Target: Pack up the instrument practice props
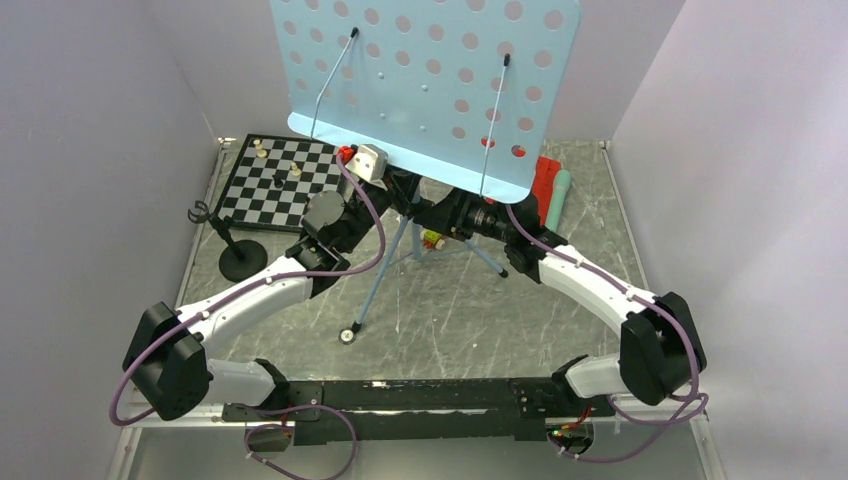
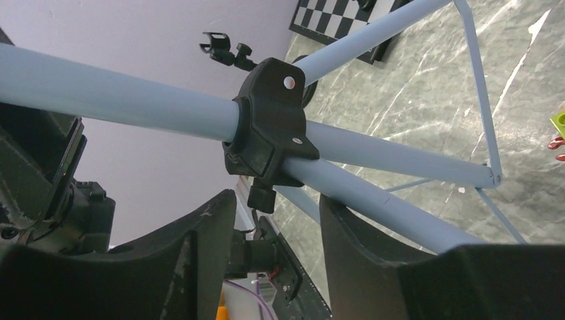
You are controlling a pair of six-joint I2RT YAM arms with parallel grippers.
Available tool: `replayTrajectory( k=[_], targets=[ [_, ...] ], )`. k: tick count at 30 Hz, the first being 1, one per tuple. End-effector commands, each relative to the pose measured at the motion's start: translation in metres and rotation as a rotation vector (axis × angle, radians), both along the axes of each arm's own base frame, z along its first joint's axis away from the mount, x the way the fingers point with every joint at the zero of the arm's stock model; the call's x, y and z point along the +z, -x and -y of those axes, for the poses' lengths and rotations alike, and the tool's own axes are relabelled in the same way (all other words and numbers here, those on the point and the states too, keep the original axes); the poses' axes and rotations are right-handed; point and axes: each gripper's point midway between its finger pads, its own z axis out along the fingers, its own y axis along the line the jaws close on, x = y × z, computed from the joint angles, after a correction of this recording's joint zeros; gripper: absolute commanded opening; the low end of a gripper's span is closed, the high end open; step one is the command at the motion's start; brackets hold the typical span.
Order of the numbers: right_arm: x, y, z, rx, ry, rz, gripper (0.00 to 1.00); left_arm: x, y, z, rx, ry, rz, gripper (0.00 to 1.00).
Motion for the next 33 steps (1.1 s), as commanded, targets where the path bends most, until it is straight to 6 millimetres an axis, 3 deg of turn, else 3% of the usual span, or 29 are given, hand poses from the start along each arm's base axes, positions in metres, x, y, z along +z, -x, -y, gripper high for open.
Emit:
replayTrajectory(
  k=[1, 11, 15, 20, 27, 33],
  targets=[
    [0.031, -0.018, -0.003, -0.027, -0.040, 0.094, 0.51, 0.003, 0.003, -0.002, 0.005, 0.066, -0.034, 0.00],
    [0.035, -0.028, -0.007, -0.026, -0.034, 0.109, 0.30, -0.005, 0.004, -0.001, 0.010, 0.036, -0.042, 0.00],
    [0.033, -0.034, -0.008, -0.020, 0.012, 0.138, 0.00, -0.008, 0.004, -0.002, 0.015, 0.026, -0.048, 0.00],
    [0.029, -0.043, 0.004, -0.060, 0.191, 0.322, 0.00, -0.011, 0.002, -0.002, 0.026, 0.010, -0.064, 0.00],
    [0.005, -0.065, 0.051, -0.290, 0.642, 0.686, 0.00, -0.016, -0.002, -0.002, 0.041, 0.003, -0.079, 0.00],
    [-0.008, -0.067, 0.069, -0.379, 0.862, 0.867, 0.00, -0.019, -0.005, -0.001, 0.043, 0.000, -0.088, 0.00]
  ],
)
